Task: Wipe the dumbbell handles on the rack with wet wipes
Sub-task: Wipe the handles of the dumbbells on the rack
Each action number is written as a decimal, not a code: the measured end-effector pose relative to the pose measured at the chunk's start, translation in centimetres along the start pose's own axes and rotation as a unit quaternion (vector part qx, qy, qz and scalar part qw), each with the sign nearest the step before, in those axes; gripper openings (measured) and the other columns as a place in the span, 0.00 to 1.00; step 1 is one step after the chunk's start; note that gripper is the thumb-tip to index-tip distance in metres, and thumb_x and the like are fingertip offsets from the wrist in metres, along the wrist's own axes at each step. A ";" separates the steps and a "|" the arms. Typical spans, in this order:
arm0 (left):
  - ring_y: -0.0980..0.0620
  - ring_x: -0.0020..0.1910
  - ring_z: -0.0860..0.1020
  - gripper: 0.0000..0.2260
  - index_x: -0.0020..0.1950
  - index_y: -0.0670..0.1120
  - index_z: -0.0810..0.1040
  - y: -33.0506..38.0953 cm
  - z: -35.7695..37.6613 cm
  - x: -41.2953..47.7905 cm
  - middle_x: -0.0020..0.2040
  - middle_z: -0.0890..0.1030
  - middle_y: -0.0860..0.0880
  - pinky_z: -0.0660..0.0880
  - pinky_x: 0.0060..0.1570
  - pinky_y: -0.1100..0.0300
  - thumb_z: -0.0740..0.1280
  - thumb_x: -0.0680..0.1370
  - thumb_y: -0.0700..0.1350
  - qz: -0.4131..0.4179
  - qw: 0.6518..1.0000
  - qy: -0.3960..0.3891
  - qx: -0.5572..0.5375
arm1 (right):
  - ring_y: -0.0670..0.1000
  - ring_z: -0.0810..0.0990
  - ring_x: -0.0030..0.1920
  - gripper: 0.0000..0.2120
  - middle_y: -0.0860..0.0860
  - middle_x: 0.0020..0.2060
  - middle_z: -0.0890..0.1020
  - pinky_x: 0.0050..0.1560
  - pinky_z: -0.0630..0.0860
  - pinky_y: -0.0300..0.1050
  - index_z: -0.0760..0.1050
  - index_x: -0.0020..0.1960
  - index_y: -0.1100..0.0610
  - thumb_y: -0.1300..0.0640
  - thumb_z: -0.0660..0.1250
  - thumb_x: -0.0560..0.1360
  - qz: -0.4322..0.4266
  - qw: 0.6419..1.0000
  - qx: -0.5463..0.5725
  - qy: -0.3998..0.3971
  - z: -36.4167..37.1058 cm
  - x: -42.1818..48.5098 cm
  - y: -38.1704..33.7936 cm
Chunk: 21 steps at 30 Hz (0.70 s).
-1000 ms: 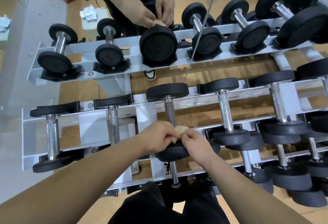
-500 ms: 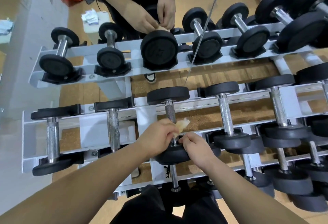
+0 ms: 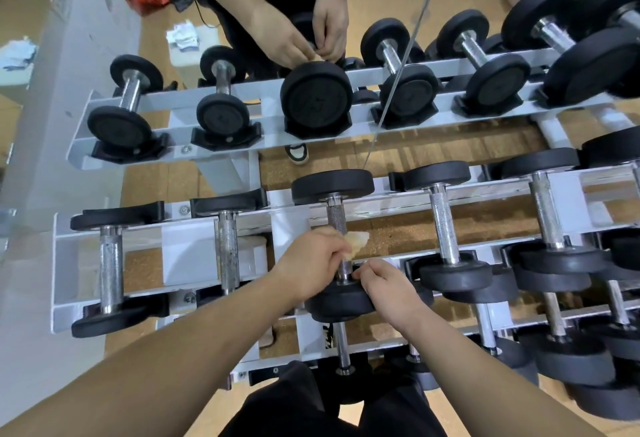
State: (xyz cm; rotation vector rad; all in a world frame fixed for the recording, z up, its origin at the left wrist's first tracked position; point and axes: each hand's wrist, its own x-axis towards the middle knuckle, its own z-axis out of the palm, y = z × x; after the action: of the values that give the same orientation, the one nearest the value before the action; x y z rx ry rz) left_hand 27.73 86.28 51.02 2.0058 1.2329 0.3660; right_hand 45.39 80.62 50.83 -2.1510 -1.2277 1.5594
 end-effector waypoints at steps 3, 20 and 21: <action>0.52 0.47 0.77 0.11 0.60 0.44 0.86 0.0 -1.1 2.4 0.49 0.81 0.49 0.70 0.52 0.67 0.65 0.82 0.38 -0.031 0.995 0.099 -0.010 | 0.52 0.80 0.49 0.13 0.47 0.43 0.83 0.53 0.74 0.49 0.80 0.44 0.52 0.50 0.60 0.82 0.007 1.000 0.007 -0.007 0.0 -0.1 -0.1; 0.56 0.49 0.75 0.10 0.56 0.47 0.87 0.4 -1.1 3.0 0.51 0.81 0.52 0.67 0.51 0.68 0.66 0.82 0.39 -0.129 0.980 0.144 -0.050 | 0.53 0.78 0.48 0.14 0.54 0.48 0.83 0.49 0.71 0.48 0.79 0.48 0.57 0.52 0.59 0.83 -0.001 1.000 0.019 -0.016 -0.2 -0.7 -0.4; 0.57 0.50 0.75 0.11 0.58 0.46 0.86 0.7 -0.8 3.2 0.52 0.82 0.50 0.65 0.51 0.72 0.66 0.82 0.38 -0.142 0.973 0.174 -0.045 | 0.53 0.78 0.48 0.14 0.55 0.48 0.83 0.49 0.71 0.48 0.79 0.48 0.57 0.52 0.59 0.83 -0.002 1.000 0.019 -0.015 -0.2 -0.7 -0.4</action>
State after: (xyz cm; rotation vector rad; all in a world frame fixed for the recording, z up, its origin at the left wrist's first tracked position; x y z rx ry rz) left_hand 29.33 89.18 51.60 1.7005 1.6644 0.6373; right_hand 45.33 80.41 51.60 -2.1073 -1.2000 1.6072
